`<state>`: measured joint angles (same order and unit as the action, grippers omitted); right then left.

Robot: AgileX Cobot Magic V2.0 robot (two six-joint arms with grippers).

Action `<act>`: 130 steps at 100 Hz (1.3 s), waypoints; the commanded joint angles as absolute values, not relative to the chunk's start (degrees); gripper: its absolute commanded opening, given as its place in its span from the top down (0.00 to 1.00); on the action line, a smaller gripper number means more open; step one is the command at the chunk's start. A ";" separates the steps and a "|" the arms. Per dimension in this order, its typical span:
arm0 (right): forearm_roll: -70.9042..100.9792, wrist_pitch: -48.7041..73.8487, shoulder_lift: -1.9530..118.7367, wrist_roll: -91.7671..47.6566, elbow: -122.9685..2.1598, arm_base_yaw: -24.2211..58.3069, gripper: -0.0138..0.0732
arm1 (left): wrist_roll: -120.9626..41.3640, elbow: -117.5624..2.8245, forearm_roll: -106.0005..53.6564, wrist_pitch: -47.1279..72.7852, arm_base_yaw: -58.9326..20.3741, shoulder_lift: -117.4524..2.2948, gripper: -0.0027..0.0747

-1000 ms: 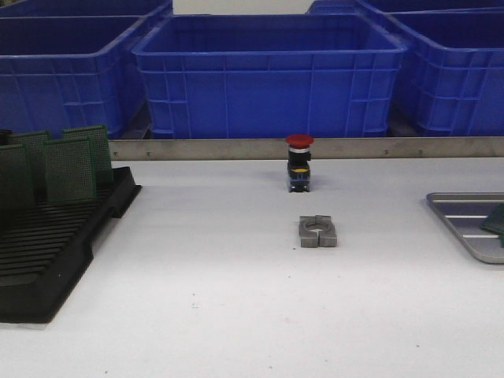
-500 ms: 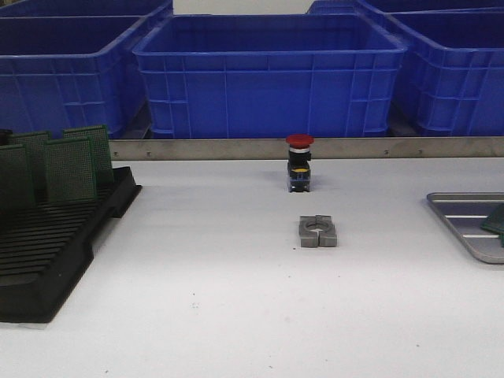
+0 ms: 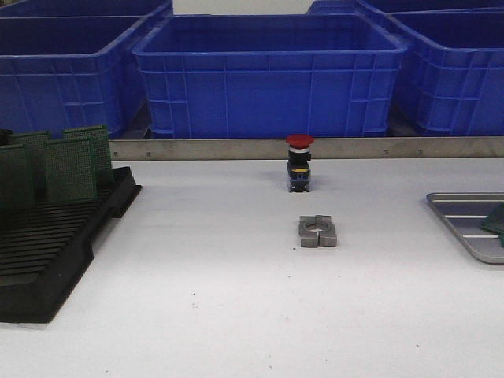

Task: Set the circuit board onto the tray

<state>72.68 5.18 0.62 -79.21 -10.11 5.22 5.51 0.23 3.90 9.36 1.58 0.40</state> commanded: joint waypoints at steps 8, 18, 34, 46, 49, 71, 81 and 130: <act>73.17 -3.07 1.20 -79.54 -11.58 5.12 0.91 | 6.05 1.34 3.43 5.02 1.03 1.90 0.99; 63.82 -7.47 1.20 -74.64 -11.58 4.83 0.91 | 6.05 1.34 3.43 5.02 1.03 1.90 0.99; 35.46 -8.94 1.20 -47.41 -11.12 2.50 0.91 | 6.05 1.34 3.43 5.02 1.03 1.90 0.99; 15.67 -8.18 1.20 -24.99 -8.86 -1.40 0.91 | 6.05 1.34 3.43 5.02 1.03 1.90 0.99; 12.11 -7.44 1.20 -21.25 -8.25 -2.03 0.91 | 6.05 1.34 3.43 5.02 1.03 1.90 0.99; 0.83 -8.20 -1.64 -4.28 1.56 -4.11 0.91 | 6.05 1.34 3.43 5.02 1.03 1.90 0.99; -0.33 -2.58 -2.03 -3.31 1.67 -4.77 0.91 | 6.05 1.34 3.43 5.25 1.03 1.90 0.99; -0.51 -0.54 -1.93 -3.31 1.60 -4.76 0.91 | 6.05 1.34 3.43 5.35 1.03 1.90 0.99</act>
